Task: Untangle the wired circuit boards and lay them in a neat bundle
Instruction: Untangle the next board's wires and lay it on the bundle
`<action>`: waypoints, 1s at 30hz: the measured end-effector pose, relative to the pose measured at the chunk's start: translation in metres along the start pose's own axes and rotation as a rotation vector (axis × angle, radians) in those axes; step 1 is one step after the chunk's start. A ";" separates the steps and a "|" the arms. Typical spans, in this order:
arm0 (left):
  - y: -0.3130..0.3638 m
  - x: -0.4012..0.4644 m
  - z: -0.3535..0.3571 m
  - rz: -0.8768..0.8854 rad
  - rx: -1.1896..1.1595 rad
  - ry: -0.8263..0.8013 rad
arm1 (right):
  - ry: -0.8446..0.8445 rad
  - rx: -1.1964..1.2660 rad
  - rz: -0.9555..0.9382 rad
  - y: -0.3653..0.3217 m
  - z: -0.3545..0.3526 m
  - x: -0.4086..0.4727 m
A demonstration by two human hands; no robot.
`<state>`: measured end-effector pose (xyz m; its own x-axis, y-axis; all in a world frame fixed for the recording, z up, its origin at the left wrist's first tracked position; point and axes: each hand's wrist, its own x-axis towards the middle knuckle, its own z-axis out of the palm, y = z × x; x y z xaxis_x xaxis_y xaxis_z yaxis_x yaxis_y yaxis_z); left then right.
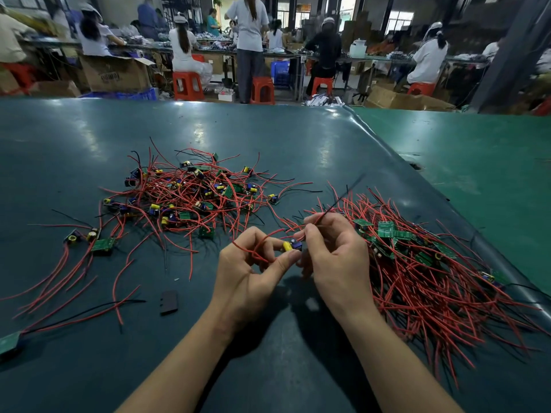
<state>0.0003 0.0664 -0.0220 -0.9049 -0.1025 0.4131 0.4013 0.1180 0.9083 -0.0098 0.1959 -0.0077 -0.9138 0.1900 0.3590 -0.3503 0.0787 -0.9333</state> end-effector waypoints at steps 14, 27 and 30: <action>0.002 -0.002 0.000 0.011 0.020 -0.008 | 0.042 0.069 0.018 -0.001 -0.004 0.003; -0.001 -0.003 0.000 0.124 0.121 -0.043 | 0.026 0.276 0.362 0.002 -0.004 0.011; -0.001 -0.004 0.000 0.141 0.155 -0.073 | 0.035 0.203 0.315 0.003 -0.003 0.010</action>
<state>0.0037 0.0671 -0.0247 -0.8514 -0.0026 0.5245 0.5034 0.2768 0.8185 -0.0191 0.2006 -0.0072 -0.9768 0.2078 0.0511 -0.0903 -0.1841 -0.9788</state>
